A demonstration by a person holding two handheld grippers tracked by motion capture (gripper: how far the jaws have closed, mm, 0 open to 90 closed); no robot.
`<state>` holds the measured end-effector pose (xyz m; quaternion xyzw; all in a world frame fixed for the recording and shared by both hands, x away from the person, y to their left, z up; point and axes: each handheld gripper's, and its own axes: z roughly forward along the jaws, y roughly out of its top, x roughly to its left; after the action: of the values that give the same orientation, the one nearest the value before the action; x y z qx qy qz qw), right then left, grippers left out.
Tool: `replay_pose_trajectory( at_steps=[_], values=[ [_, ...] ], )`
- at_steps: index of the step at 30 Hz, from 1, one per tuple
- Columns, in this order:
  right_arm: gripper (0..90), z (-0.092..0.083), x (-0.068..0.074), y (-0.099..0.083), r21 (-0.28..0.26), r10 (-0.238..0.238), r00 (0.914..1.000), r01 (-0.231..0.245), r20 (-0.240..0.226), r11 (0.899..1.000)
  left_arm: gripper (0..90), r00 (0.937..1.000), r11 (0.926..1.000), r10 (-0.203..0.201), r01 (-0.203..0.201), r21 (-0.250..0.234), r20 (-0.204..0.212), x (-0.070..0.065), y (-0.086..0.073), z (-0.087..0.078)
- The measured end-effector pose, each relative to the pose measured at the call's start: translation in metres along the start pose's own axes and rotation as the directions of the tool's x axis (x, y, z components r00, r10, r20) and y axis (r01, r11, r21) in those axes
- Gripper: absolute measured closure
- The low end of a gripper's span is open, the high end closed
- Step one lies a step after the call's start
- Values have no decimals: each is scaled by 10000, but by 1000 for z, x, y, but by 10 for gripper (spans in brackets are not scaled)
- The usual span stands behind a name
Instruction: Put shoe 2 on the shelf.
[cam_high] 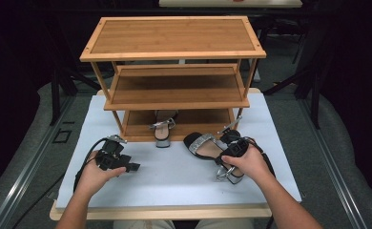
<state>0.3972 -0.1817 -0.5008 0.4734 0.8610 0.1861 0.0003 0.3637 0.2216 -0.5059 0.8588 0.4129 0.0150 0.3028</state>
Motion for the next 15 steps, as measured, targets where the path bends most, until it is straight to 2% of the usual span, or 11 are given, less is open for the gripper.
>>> replay_pose_trajectory(
  at_steps=[4, 6, 7, 8, 10, 11, 15],
  values=[
    [425, 7, -2, 10, -267, 320, 9995, -319, 66, 9991, 415, 10000, 10000, 18, -18, 38, -16, 2, 0, 0],
    [425, 12, -1, 17, -489, 424, 9984, -406, 363, 9980, 415, 10000, 10000, 10, -10, 44, -10, 2, -1, 0],
    [425, 12, 2, 20, -361, 801, 9966, -794, 192, 9962, 415, 10000, 10000, 6, -6, 35, -5, 2, -1, 0],
    [425, 15, 1, 22, -589, 647, 9977, -634, 209, 9962, 415, 10000, 10000, 9, -9, 35, -3, 2, -1, 0],
    [424, 18, 1, 25, -744, 848, 9953, -812, 465, 9939, 415, 10000, 10000, 10, -10, 35, -1, 2, -1, 0],
    [424, 17, 1, 26, -586, 1057, 9927, -1023, 579, 9930, 415, 10000, 10000, 26, -26, 35, 1, 2, 0, 0],
    [422, 21, 0, 31, -832, 1246, 9896, -1186, 715, 9895, 415, 10000, 10000, 35, -35, 77, -13, 2, 0, 1]
  ],
)
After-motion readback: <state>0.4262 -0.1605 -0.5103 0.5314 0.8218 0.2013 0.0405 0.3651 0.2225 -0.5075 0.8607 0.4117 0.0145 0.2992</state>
